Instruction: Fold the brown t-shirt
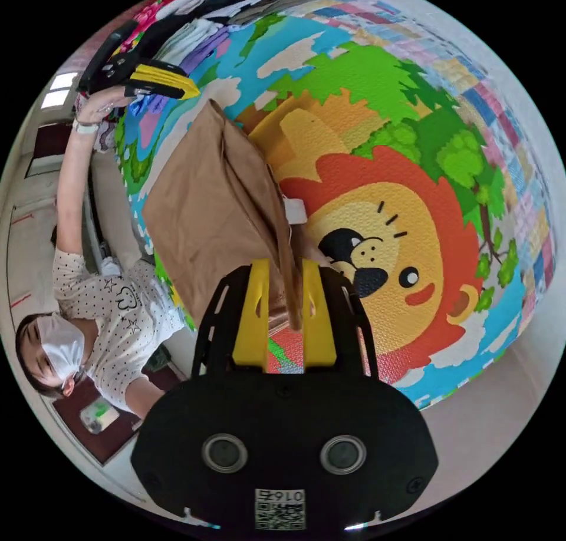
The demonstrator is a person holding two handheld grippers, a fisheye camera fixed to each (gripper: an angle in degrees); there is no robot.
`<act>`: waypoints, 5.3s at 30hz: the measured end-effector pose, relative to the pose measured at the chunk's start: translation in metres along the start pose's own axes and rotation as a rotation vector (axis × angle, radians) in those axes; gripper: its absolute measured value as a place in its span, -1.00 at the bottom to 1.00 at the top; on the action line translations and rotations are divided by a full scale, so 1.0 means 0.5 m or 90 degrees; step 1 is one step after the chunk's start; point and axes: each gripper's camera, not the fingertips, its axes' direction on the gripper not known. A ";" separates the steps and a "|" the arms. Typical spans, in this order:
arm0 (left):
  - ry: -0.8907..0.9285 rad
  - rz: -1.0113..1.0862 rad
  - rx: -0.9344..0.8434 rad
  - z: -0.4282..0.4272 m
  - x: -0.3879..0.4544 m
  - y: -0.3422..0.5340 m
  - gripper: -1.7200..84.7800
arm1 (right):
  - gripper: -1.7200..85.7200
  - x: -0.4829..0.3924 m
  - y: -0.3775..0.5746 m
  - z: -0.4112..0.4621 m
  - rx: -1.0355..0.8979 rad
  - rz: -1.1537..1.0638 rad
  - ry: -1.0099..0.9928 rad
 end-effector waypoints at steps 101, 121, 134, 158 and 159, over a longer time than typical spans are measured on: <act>0.237 -0.056 0.384 0.327 0.604 1.261 -0.98 | -0.93 -0.197 0.696 0.479 0.432 0.099 -0.044; 0.213 -0.053 0.362 0.271 0.553 1.176 -0.98 | -0.88 -0.190 0.483 0.338 0.371 0.098 0.003; 0.047 0.016 0.463 0.041 0.513 0.915 -0.98 | -0.86 -0.385 0.467 0.228 0.485 0.008 0.197; -0.030 0.124 0.258 0.163 0.368 0.430 -0.98 | -0.96 -0.508 0.247 0.182 0.345 -0.003 0.298; -0.034 0.118 0.267 0.159 0.362 0.430 -0.98 | -0.95 -0.518 0.247 0.170 0.350 -0.003 0.306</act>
